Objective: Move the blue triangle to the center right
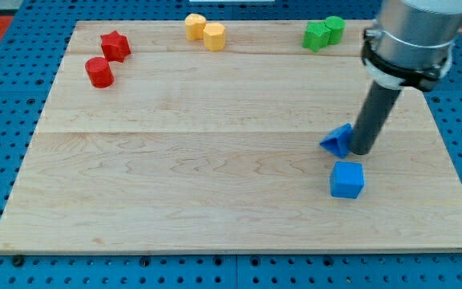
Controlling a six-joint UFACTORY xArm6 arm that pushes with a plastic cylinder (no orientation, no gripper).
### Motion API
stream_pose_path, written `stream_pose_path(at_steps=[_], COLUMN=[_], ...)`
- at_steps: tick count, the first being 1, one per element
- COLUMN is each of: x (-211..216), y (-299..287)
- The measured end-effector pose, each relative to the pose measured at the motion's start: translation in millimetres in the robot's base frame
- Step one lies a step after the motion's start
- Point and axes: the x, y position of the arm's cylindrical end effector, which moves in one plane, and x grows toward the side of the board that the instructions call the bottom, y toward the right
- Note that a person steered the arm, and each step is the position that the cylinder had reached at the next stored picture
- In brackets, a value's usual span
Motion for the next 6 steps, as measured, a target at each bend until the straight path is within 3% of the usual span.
stream_pose_path(at_steps=[1,3,4,5,6], x=[18.8,-1.4,-31.8,-37.2,-34.9], y=[36.4,-31.3,-103.6,-126.2,-49.1])
